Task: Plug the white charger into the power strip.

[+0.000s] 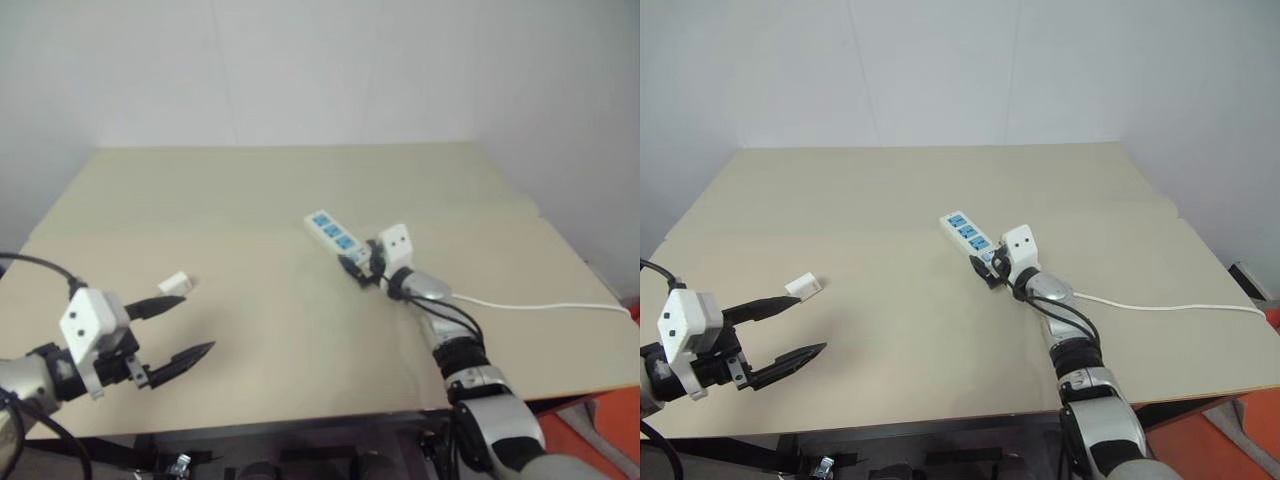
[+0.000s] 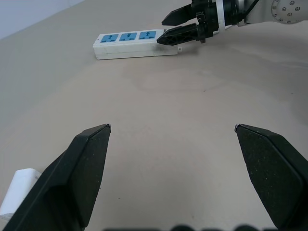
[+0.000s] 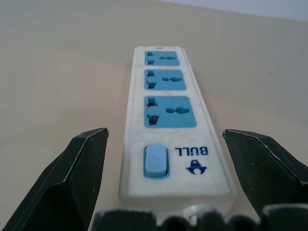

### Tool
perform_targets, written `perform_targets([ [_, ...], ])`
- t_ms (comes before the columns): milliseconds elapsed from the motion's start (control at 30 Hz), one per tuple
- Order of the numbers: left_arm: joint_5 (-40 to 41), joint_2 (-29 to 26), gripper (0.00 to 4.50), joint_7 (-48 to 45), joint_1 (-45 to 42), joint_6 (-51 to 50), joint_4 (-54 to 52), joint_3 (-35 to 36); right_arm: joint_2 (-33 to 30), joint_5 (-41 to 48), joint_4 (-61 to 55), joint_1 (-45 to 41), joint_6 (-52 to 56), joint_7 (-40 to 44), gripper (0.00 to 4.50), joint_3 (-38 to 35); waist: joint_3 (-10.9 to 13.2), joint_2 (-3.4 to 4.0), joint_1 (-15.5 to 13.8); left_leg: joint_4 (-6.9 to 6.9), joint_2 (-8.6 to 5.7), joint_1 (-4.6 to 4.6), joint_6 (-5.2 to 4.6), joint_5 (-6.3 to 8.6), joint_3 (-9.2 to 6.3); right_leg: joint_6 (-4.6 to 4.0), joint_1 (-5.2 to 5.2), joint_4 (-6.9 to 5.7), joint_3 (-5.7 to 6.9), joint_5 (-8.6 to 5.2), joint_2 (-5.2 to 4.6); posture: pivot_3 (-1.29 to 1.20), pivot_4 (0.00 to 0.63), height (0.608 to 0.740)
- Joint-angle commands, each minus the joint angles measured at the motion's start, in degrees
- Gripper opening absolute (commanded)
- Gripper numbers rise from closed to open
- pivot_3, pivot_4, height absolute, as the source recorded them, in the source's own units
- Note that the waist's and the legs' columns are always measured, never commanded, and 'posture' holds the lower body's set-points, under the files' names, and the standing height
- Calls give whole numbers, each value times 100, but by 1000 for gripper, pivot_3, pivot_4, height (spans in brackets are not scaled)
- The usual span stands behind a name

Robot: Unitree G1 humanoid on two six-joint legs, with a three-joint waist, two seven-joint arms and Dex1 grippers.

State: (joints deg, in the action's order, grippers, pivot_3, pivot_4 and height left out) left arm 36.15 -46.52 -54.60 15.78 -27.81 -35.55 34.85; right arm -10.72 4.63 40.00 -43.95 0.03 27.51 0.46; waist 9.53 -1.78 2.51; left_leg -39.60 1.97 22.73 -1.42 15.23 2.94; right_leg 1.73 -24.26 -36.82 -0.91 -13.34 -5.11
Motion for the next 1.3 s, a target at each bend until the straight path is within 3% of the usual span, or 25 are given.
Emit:
perform_targets([
  [33,115,-77,4500,-7,-29,78,-146,124,5,-1,185,-114,-281,-2,4478,-63,0,0,0,0,0,0,0,0,0,0,0,0,0,0,0,0,150,740],
  [833,108,-159,4500,-76,-22,78,-110,225,294,-21,2272,-828,-1354,-21,4478,-303,0,1,37,34,-1,-21,22,-13,2,-5,2,3,-4,2,-1,0,150,740],
  [1000,124,-175,4500,-87,1,54,-128,268,300,-79,2420,-800,-1477,-59,3418,-293,0,0,46,37,-1,-31,22,-13,4,-5,11,4,-5,2,-3,0,150,740],
  [1300,122,-202,4500,-138,-19,64,-93,247,309,75,2203,-642,-1690,228,3421,-431,0,0,83,44,-2,-33,24,-14,4,-6,10,5,-5,1,-6,0,150,740],
])
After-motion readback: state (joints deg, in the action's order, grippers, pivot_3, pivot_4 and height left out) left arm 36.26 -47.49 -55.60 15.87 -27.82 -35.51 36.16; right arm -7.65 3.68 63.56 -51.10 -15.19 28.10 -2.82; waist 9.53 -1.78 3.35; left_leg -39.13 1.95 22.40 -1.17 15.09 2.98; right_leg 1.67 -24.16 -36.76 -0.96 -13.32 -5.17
